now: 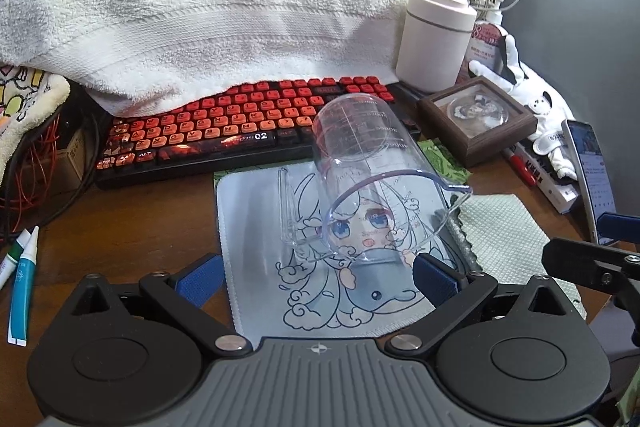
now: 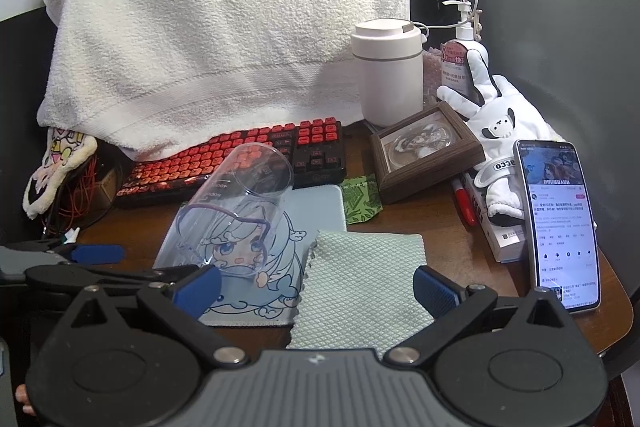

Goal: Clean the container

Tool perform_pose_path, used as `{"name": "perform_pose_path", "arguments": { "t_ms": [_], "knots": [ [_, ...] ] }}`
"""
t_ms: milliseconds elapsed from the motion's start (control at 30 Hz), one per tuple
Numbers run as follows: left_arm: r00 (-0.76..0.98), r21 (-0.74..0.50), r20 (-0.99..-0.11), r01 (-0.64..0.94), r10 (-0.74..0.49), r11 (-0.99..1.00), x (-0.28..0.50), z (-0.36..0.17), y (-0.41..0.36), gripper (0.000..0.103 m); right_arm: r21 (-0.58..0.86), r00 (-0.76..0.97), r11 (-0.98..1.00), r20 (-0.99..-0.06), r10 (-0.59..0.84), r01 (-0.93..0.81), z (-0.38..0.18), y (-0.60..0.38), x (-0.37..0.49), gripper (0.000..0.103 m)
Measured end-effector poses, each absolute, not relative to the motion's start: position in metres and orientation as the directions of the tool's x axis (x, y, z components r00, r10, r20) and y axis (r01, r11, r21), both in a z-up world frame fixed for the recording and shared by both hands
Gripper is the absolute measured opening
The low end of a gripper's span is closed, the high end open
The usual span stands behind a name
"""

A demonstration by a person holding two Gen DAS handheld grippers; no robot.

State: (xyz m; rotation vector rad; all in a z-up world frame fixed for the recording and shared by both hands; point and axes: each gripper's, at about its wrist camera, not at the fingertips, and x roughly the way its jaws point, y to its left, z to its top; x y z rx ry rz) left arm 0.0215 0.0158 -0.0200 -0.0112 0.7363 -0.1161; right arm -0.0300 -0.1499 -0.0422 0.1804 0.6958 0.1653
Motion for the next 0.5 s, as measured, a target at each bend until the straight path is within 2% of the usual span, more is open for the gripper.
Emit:
{"name": "perform_pose_path", "arguments": {
  "t_ms": [100, 267, 367, 500],
  "knots": [
    [0.762, -0.047, -0.635, 0.123, -0.125, 0.991, 0.019, -0.022, 0.019, 0.102, 0.208, 0.767, 0.976, -0.613, 0.187, -0.072, -0.043, -0.151, -0.032, 0.103],
    [0.748, -0.054, -0.638, 0.192, -0.181, 0.98, 0.023, -0.026, 0.022, 0.102, 0.187, 0.799, 0.981, -0.584, 0.146, -0.042, -0.044, -0.153, -0.035, 0.103],
    [0.726, -0.114, -0.635, 0.249, -0.264, 0.962, 0.026, -0.029, 0.028, 0.102, 0.163, 0.812, 0.986, -0.571, 0.119, -0.03, -0.044, -0.152, -0.037, 0.103],
    [0.694, -0.293, -0.608, 0.255, -0.386, 0.921, 0.033, -0.033, 0.046, 0.102, 0.134, 0.813, 0.99, -0.572, 0.109, -0.038, -0.046, -0.15, -0.04, 0.103]
  ]
}}
